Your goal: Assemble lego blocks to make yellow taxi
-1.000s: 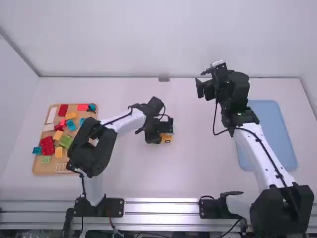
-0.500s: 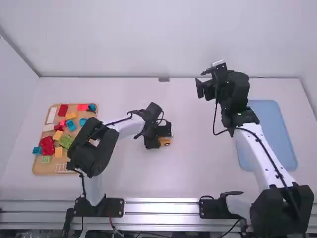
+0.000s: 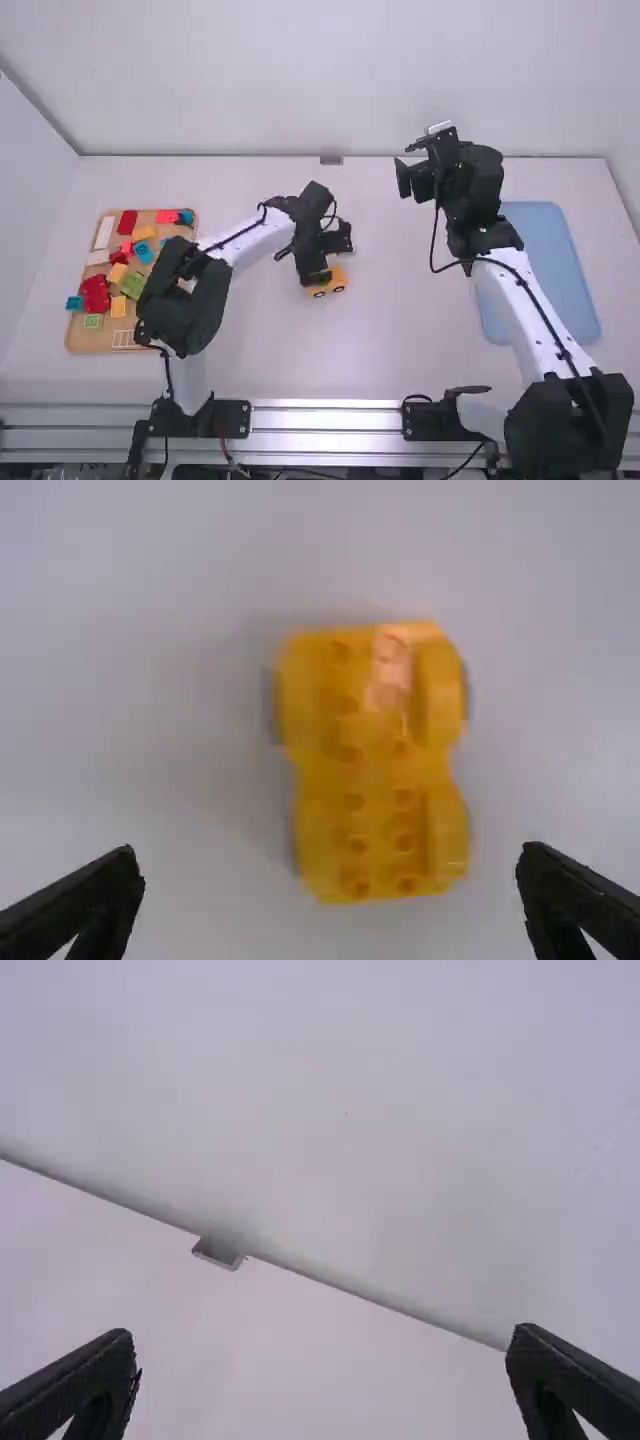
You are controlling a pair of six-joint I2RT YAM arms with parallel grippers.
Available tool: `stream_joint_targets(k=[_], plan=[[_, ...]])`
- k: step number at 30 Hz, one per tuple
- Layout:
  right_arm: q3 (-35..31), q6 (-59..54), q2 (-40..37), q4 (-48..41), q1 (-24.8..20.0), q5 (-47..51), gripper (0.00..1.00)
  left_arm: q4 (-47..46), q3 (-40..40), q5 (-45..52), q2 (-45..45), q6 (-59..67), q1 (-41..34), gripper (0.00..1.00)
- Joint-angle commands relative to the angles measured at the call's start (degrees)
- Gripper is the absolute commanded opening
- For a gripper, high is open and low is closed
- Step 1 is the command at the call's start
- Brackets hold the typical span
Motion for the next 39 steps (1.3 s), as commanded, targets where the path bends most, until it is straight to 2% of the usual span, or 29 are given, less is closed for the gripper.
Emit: stream_joint_targets(k=[1, 6, 12, 15, 19, 23, 25, 28, 30, 39], plan=[[2.23, 0.07, 0.13, 0.15, 0.11, -0.09, 0.98, -2.27, 6.88, -4.42, 0.33, -11.47, 1.68, 0.99], [2.23, 0.04, 0.13, 0.79, 0.11, -0.11, 0.99, -3.54, 16.20, -5.46, 0.33, -26.75, 4.04, 0.99], [2.23, 0.07, 0.13, 0.94, 0.11, -0.11, 0.98, -4.22, 21.88, -5.64, 0.33, -39.69, 6.40, 0.99], [2.23, 0.04, 0.13, 0.94, 0.13, -0.11, 0.99, -2.99, 22.73, -5.62, 0.33, -39.32, 6.93, 0.99], [2.23, 0.04, 0.13, 0.98, 0.11, -0.11, 0.99, -1.99, 23.23, -6.08, 0.33, -31.76, 7.28, 0.99], [2.23, 0.04, 0.13, 0.94, 0.11, -0.07, 0.99, -4.74, 24.13, -24.17, 0.33, -41.92, 8.07, 0.99], [2.23, 0.07, 0.13, 0.70, 0.20, -0.07, 0.99, -7.43, 24.11, -40.30, 0.33, -54.23, 9.42, 0.99], [2.23, 0.07, 0.13, 0.55, 0.04, -0.07, 0.98, -11.54, 24.09, -48.43, 0.33, -63.58, 11.91, 0.99], [2.23, 0.04, 0.13, 0.55, 0.07, -0.11, 0.98, -13.81, 24.09, -48.28, 0.33, -65.68, 14.08, 0.99], [2.23, 0.00, 0.13, 0.61, 0.07, 0.09, 0.98, -18.53, 24.06, -32.87, 0.33, -65.70, 30.82, 0.99]])
